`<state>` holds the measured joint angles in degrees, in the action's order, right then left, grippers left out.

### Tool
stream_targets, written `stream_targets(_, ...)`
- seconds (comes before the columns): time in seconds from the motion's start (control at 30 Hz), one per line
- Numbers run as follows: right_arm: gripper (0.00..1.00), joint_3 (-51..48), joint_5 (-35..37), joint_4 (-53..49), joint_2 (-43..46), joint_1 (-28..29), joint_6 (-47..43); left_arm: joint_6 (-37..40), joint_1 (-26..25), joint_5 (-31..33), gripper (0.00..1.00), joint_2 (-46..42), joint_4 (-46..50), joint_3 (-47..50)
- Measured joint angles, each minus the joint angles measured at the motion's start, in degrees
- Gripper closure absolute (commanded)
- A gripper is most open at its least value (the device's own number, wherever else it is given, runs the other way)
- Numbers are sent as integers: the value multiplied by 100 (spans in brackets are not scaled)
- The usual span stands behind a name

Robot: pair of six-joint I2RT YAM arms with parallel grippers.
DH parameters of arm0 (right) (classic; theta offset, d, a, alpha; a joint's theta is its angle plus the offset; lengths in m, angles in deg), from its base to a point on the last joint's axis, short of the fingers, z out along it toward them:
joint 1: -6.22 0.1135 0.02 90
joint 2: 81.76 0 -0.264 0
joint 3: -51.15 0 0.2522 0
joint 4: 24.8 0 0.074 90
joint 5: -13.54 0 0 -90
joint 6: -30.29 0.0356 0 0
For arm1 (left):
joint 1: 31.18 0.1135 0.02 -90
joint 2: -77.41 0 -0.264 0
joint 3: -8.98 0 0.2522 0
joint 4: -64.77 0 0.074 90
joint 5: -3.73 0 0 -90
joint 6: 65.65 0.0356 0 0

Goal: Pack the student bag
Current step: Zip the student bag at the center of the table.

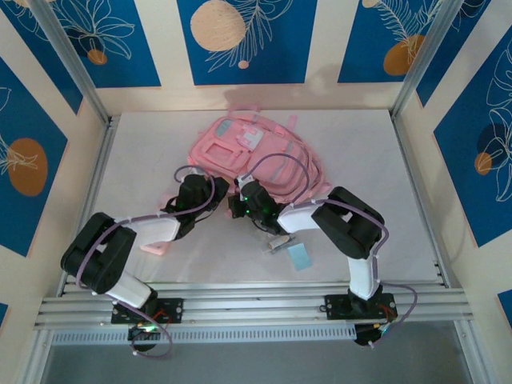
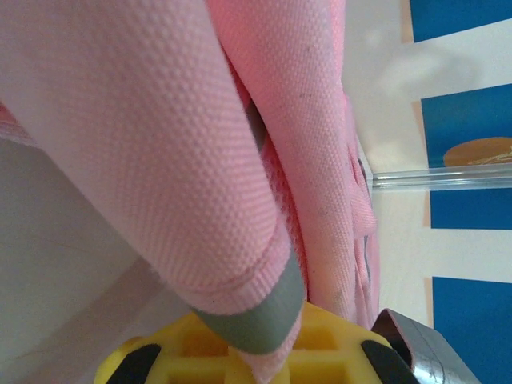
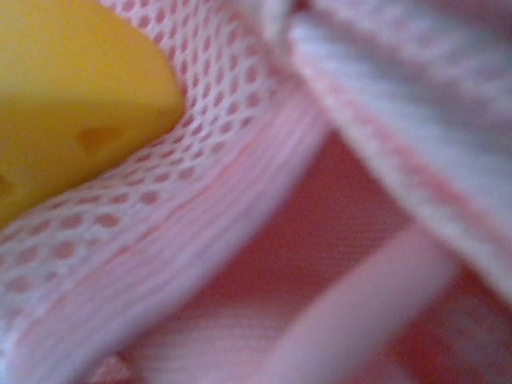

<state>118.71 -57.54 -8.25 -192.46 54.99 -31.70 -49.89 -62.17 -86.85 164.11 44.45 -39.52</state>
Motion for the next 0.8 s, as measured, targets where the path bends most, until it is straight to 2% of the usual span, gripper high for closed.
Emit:
stream_targets(0.2, 100, 24, -70, -693, 328, 0, -17, 334, 11, 11, 100, -39, 116, 0)
stream_targets(0.5, 100, 321, -584, -3018, 761, -212, 24, 929, 219, -282, 100, 26, 201, -13)
stream_targets(0.8, 100, 501, -1207, -4962, 1093, -682, -20, 1215, 562, -872, 100, 638, 197, -334)
